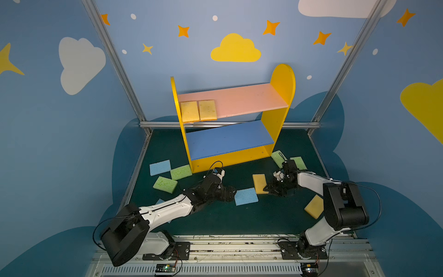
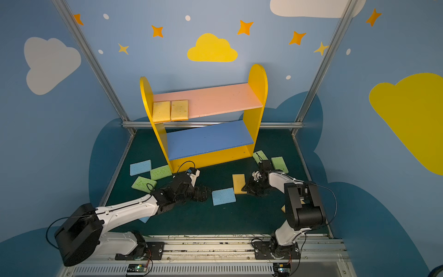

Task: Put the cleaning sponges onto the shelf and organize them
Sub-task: 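Carry the yellow sponge up to the pink shelf with the right gripper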

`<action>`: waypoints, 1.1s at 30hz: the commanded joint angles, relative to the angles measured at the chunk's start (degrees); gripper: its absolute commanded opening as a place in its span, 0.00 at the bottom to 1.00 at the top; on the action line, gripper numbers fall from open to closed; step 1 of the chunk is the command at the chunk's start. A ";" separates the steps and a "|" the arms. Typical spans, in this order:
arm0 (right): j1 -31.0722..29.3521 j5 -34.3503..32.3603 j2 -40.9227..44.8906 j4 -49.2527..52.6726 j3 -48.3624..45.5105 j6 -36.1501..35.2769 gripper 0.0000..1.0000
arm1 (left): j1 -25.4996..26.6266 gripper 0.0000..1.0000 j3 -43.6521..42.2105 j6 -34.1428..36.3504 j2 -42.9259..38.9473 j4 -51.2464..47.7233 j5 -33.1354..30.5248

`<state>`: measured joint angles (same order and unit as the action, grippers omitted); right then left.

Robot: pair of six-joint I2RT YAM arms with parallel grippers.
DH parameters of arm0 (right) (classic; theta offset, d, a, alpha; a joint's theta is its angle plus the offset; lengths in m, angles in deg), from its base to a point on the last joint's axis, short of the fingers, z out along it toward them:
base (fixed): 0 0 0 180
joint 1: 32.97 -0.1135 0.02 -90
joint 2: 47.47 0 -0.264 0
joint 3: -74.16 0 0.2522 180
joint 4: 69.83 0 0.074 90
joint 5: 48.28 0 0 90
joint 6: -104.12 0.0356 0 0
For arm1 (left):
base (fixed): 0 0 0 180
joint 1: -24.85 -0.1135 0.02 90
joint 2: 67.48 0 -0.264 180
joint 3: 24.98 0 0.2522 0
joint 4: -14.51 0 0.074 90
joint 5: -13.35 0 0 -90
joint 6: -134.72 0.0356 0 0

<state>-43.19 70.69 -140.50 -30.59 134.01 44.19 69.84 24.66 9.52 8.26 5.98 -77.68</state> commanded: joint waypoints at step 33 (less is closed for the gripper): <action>-12.68 -5.92 21.99 12.46 31.97 -6.40 0.00 | -0.54 1.00 9.64 10.10 -28.43 -24.34 -7.87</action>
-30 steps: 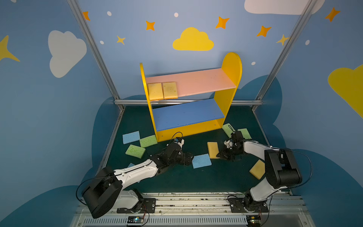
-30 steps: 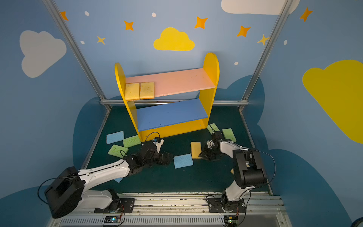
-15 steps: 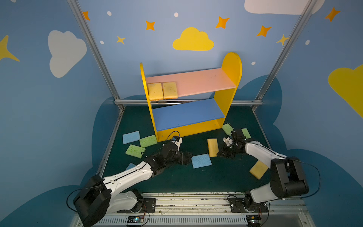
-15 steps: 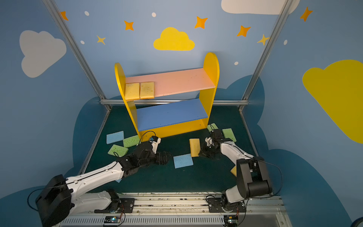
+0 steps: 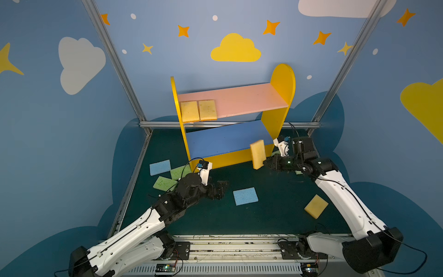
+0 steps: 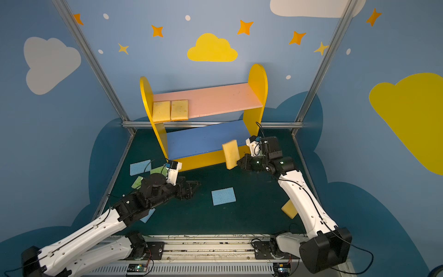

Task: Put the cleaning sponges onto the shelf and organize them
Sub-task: 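Carry the yellow sponge up to the pink shelf with the right gripper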

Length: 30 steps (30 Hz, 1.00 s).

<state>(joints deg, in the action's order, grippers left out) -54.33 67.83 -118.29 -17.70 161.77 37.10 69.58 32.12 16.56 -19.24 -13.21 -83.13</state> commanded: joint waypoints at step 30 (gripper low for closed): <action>-9.22 -6.35 -46.21 15.20 77.44 3.74 0.00 | -10.72 1.00 4.48 3.93 -2.21 -7.41 6.48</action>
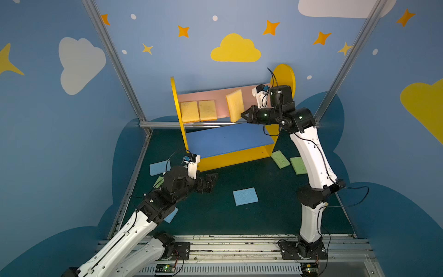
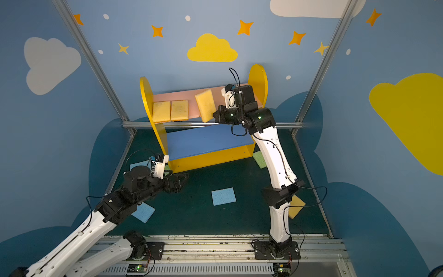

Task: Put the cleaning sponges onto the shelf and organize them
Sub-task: 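Carry the yellow sponge up to the pink shelf with the right gripper, then lower the yellow sponge onto the pink shelf and open the right gripper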

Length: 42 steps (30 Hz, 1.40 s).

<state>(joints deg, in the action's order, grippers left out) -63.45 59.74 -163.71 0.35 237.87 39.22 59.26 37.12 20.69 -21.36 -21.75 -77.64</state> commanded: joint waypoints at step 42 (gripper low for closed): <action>-0.55 4.62 -0.88 -10.15 -0.47 -0.03 0.44 | -1.72 1.00 -2.63 -1.28 -0.10 1.62 2.31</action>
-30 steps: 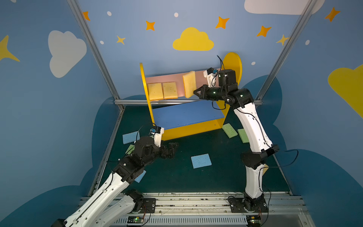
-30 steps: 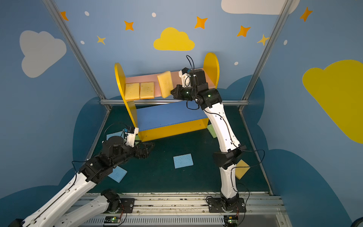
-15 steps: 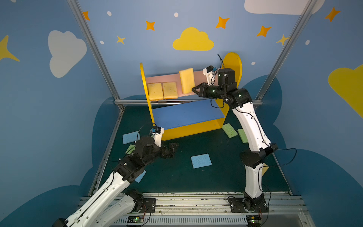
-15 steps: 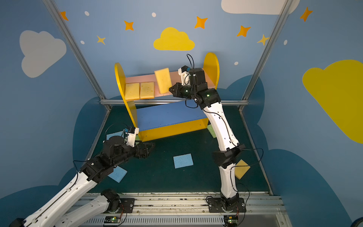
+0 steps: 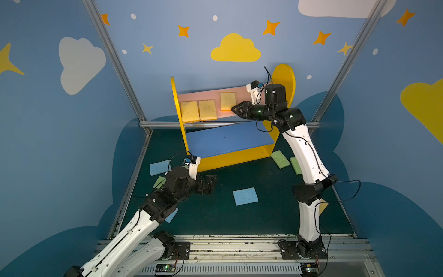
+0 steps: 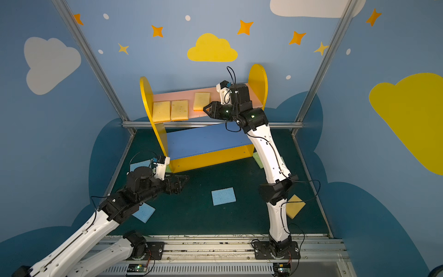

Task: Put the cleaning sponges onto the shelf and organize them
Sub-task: 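Lower the yellow sponge onto the pink shelf and open the right gripper, then push the third yellow sponge against the other two with the right gripper tips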

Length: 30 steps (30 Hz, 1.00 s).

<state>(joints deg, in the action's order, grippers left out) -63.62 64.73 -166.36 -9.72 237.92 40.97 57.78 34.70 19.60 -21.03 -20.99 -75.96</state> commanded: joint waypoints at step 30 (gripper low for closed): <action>-4.68 -16.75 -3.28 -1.19 2.44 -10.08 0.51 | -0.71 1.00 -1.35 -0.06 -1.03 0.81 0.72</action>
<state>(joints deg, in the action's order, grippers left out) -68.08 51.83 -168.02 -12.06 239.23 32.27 57.45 33.97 19.62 -21.27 -20.88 -75.89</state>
